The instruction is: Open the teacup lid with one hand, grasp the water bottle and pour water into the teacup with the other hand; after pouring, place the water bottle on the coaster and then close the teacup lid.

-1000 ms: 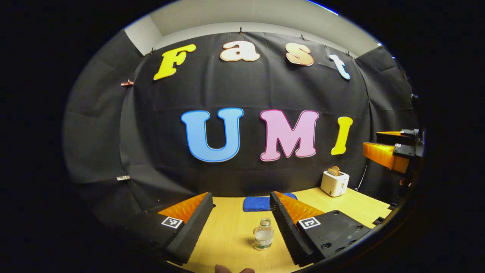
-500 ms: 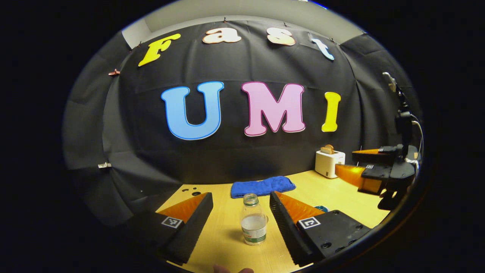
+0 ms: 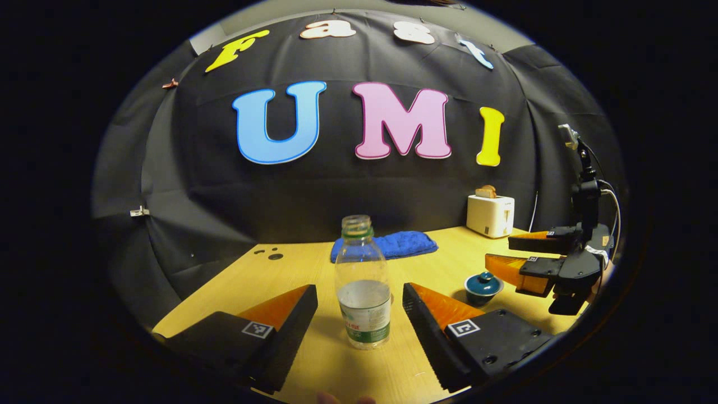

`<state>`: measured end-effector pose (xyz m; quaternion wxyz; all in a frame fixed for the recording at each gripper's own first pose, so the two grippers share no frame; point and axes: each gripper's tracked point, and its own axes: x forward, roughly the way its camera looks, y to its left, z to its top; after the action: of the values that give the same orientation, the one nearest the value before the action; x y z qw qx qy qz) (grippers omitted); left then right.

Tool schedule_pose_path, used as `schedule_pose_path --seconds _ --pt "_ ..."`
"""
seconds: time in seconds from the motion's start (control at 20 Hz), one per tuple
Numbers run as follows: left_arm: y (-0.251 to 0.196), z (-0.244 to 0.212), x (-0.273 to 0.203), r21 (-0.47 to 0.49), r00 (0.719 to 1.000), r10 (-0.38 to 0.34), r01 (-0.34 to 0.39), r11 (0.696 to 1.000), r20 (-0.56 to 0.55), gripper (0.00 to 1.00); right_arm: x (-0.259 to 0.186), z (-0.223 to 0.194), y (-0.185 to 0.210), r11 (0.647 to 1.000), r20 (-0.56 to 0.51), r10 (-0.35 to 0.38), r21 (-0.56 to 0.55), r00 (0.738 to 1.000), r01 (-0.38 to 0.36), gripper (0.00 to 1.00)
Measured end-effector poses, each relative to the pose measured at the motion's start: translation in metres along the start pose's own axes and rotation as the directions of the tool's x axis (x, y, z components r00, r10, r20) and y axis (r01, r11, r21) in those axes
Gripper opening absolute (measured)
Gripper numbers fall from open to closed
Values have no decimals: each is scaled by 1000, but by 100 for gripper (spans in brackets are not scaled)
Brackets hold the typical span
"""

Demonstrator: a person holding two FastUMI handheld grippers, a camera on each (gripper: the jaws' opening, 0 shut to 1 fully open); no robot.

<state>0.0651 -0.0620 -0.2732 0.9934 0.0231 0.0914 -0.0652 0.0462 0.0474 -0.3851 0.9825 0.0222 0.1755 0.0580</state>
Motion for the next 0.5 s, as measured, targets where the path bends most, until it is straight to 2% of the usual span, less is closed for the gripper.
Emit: schedule_pose_path --seconds 0.15,0.25,0.3,0.45,0.5 --pt "4 -14 12 -20 1000 18 -18 1000 -15 97 10 -18 6 1000 -30 19 0 999 -19 82" --pt "3 -24 17 -25 999 24 -24 999 -31 97 15 -30 5 1000 -60 11 -6 998 -12 82" --pt "3 -28 19 -25 999 25 -26 999 -33 97 16 -34 3 1000 -70 4 -5 998 -5 77" --pt "-1 -32 23 -27 999 19 -20 999 -34 97 21 -43 2 1000 -94 6 21 996 -4 76" --pt "-3 -35 24 -26 999 16 -17 1000 -38 97 21 -45 3 999 -106 20 34 994 -16 69"
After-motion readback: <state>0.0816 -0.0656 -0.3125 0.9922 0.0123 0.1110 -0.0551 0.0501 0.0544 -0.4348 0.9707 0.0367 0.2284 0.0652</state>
